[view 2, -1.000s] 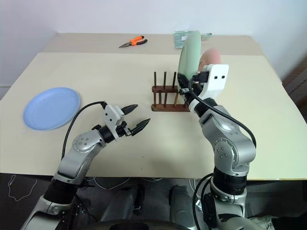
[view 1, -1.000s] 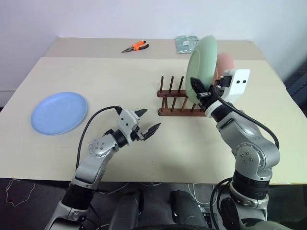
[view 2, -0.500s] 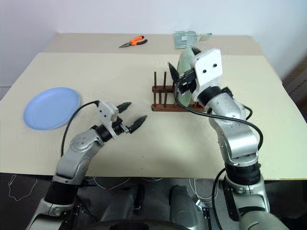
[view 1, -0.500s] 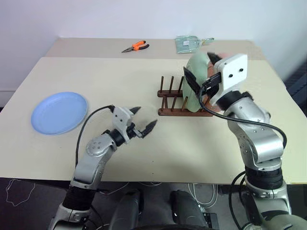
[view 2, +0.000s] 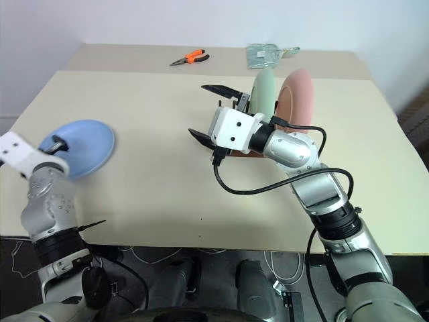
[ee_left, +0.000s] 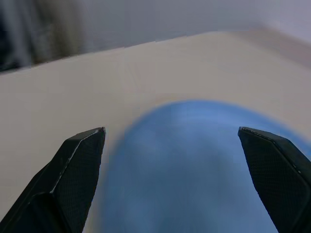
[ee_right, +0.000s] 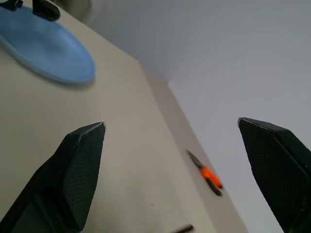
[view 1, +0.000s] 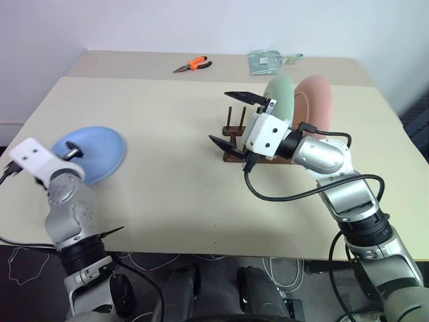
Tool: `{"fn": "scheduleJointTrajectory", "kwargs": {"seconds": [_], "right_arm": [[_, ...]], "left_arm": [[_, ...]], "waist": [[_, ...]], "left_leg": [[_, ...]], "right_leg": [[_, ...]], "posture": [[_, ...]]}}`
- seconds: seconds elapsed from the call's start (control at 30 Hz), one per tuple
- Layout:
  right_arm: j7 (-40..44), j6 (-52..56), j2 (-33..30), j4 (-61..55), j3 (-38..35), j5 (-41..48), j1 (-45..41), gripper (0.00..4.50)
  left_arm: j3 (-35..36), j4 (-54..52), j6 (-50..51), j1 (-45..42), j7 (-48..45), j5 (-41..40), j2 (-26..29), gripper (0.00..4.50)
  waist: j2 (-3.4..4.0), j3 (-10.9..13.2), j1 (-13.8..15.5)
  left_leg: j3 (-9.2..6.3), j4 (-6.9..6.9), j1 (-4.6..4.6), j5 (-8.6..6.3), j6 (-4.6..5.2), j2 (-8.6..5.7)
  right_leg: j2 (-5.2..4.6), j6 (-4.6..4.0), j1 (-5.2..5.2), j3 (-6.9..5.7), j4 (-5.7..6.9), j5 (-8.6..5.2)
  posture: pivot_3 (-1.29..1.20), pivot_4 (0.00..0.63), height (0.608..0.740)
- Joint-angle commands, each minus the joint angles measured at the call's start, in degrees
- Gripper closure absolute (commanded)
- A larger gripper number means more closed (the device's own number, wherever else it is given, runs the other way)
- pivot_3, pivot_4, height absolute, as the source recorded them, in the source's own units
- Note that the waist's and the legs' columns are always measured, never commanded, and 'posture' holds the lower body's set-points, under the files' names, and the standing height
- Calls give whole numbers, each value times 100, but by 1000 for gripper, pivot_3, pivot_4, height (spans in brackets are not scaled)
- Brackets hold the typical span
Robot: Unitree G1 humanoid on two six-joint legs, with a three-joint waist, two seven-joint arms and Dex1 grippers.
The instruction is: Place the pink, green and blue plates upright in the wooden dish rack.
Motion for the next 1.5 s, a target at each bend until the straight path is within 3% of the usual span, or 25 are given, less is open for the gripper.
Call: {"fn": "scheduleJointTrajectory", "kwargs": {"seconds": [0.03,0.17,0.23,0.27,0.4,0.5,0.6,0.77,0.9,1.17,1.27,1.4,1.5], "right_arm": [[96,-237,122,8,-17,-36,33,40],[148,-351,255,111,4,-96,49,40],[157,-415,309,154,16,-152,61,0],[160,-439,329,167,18,-176,70,0],[194,-397,363,192,-8,-217,109,0],[289,-204,334,177,-49,-161,129,0],[303,-200,304,132,-51,-260,115,0],[200,-730,263,185,165,-897,-31,0],[-112,-1022,351,517,334,-1636,-308,0],[-709,-1482,354,1459,481,-2683,-793,0],[-730,-1624,332,1599,529,-2856,-809,885],[-744,-1665,365,1616,502,-2960,-784,2963],[-804,-1696,361,1606,469,-3068,-797,4489]], "left_arm": [[459,-426,488,-181,455,-601,-169,0],[882,-483,1098,-230,595,-1551,-427,0],[976,-498,1217,-253,536,-1992,-525,551],[985,-510,1260,-246,549,-2108,-520,900],[1082,-465,1266,-323,635,-2645,-521,2989],[754,-471,1284,-341,425,-2701,-336,4468],[-179,-872,1181,-390,-369,-2436,69,4468],[-1350,-1518,1471,-939,-922,-2624,212,4468],[-1839,-1801,1819,-1387,-611,-2889,-167,4468],[-2057,-2015,2239,-1491,-230,-3564,-687,4468],[-1994,-2048,2274,-1472,-104,-3885,-782,4500],[-2097,-2131,2298,-1333,-237,-3944,-603,4500],[-2044,-2127,2115,-1285,-345,-4031,-566,3407]], "waist": [[-9,0,31],[-12,-1,30],[-7,-3,29],[-8,-3,29],[-10,-2,30],[-12,-1,31],[-14,1,27],[-15,1,36],[-14,1,-38],[-15,2,-92],[-15,2,-92],[-15,3,-100],[-17,4,-91]], "left_leg": [[0,-1,0,0,-1,0],[-1,-3,0,-1,-3,0],[0,-5,2,0,-4,1],[-1,-5,4,1,-6,1],[-1,-4,4,2,-7,1],[0,-4,3,2,-7,0],[0,-5,3,3,-9,0],[0,-5,0,3,-11,-4],[1,-8,3,5,-12,-2],[-2,-8,4,22,-38,3],[-2,-9,3,26,-44,2],[-2,-8,3,26,-44,2],[-2,-8,4,26,-45,2]], "right_leg": [[0,0,-1,0,0,0],[0,0,-1,-2,1,0],[1,-1,-2,-2,3,0],[1,-1,-2,-2,5,0],[2,-1,-1,-2,4,0],[2,-1,-1,-2,4,0],[5,-2,-2,-3,4,0],[2,-3,1,-2,-1,0],[4,-2,-2,0,2,0],[13,-3,-4,1,11,0],[12,-3,-4,1,8,0],[13,-3,-3,1,9,0],[13,-3,-3,1,9,0]], "posture": [[0,150,738],[0,150,738],[0,150,738],[0,150,738],[0,150,738],[0,150,738],[0,150,738],[0,150,738],[0,150,738],[0,150,738],[0,150,738],[0,150,738],[0,150,738]]}}
